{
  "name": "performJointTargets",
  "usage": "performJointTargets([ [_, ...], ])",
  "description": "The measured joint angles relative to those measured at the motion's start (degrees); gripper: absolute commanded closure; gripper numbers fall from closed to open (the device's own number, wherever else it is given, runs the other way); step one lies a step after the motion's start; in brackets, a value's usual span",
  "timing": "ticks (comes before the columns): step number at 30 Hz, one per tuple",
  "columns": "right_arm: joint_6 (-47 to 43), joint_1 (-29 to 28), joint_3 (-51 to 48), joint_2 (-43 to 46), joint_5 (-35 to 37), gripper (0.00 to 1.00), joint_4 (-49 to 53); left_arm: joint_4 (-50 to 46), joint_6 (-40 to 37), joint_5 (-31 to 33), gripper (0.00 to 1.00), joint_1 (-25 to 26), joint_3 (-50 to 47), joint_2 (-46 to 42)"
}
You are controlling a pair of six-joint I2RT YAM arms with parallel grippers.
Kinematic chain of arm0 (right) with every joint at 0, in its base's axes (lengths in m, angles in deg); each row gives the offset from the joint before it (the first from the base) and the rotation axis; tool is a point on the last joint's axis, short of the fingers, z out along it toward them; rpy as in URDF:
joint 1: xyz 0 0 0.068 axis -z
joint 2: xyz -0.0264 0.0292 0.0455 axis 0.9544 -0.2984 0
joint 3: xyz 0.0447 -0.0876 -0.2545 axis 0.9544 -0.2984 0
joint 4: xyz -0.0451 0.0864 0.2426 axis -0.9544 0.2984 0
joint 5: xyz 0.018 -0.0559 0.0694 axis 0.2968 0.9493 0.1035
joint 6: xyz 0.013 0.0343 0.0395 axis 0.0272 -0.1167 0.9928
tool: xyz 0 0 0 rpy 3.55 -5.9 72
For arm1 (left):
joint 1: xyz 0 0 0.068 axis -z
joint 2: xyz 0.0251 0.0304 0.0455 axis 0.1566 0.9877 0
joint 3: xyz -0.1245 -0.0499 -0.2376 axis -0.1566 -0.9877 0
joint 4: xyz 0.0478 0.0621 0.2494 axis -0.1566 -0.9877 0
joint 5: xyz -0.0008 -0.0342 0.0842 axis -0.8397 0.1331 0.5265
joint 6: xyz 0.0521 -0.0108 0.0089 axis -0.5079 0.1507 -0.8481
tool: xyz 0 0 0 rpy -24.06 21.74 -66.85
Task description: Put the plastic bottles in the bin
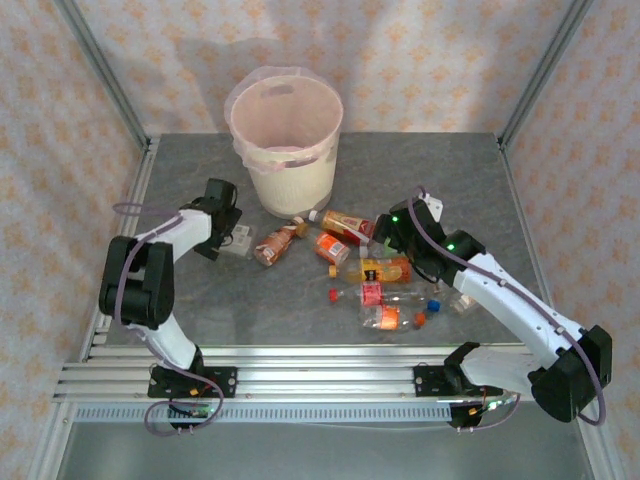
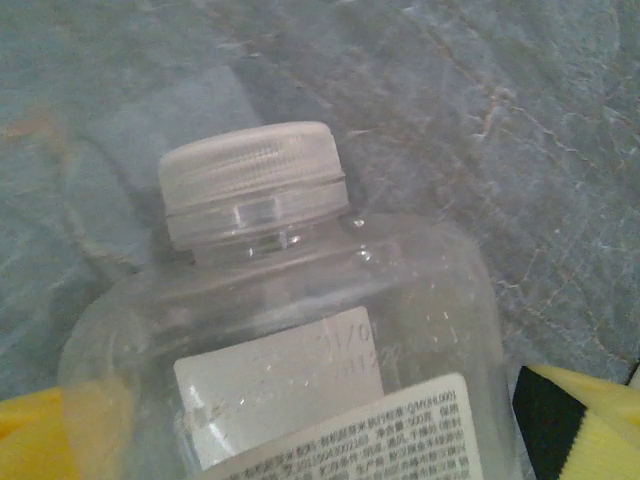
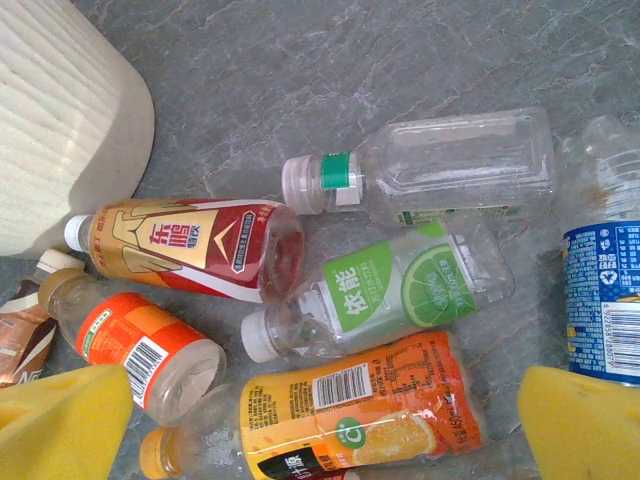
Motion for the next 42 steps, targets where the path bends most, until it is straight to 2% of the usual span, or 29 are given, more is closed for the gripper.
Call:
performJointTargets([
  [8,-0.02,0.00,-0.02,-0.24,-0.15,0.01,0.02,-6.45,-4.04,0.26,0.00,0.00,8.72,4.37],
  [23,-0.02,0.00,-0.02,0.31,-0.11,0.01,0.02,-8.68,-4.15,-1.27,0.00,-0.02,9.14,9.53],
  [26,0.00,0.00,-0.02,0.94,-0.09,0.01,0.02,-8.63,-4.15,-1.31,0.11,-0.26,9.14,9.57],
  [30,0.00,0.00,-0.02,1.05,-0.09,0.01,0.04,-8.35,-4.70,-1.49,0.19,-0.94,9.14,9.25],
  [36,0.00,0.00,-0.02,1.05,0.09,0.01,0.04,-8.50,-6.62,-0.46,0.23,-3.26,8.96,6.54],
  [42,0.02,0.00,-0.02,1.11,0.09,0.01,0.02,-9.42,-10.86,4.87,0.23,-3.72,9.16,-5.49],
])
